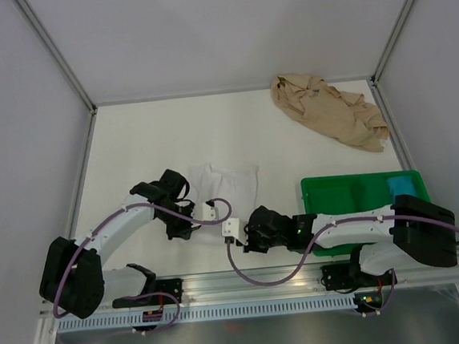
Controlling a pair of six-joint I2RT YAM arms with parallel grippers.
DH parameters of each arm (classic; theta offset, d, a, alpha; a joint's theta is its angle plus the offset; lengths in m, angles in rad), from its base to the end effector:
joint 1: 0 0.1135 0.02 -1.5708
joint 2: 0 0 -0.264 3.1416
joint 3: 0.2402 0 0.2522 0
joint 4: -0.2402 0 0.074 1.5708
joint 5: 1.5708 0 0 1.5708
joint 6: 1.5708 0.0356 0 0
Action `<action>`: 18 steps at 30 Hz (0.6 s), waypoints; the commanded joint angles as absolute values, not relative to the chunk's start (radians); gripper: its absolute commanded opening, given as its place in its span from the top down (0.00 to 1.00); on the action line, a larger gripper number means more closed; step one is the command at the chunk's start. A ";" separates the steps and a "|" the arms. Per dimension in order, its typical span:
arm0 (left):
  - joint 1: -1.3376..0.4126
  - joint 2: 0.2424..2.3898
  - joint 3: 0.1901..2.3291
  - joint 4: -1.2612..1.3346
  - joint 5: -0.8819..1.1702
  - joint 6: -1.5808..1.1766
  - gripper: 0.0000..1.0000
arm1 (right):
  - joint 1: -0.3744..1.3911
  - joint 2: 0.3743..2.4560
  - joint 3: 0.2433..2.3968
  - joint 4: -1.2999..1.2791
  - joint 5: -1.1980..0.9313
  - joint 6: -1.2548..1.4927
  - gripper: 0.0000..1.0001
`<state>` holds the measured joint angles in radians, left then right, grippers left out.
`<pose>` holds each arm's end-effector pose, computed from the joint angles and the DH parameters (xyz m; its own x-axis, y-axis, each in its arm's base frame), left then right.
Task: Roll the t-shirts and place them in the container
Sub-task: Roll the tshirt
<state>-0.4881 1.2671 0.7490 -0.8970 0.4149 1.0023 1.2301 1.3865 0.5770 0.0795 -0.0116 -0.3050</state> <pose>0.1700 -0.1065 0.1909 -0.0615 0.9059 -0.4191 0.9961 0.0290 -0.0837 0.0884 0.2506 0.1640 0.0713 -0.6974 -0.7131 -0.9686 0.1222 -0.2164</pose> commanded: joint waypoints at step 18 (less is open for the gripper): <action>-0.440 1.515 0.931 -1.086 0.535 1.184 0.92 | 0.821 1.465 0.558 0.097 -0.650 0.153 0.99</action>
<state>-0.4686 1.4696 0.8822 -1.0641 0.5251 1.1233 0.8787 1.4342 0.5724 0.0631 -0.5377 0.0841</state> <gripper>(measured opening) 0.092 0.026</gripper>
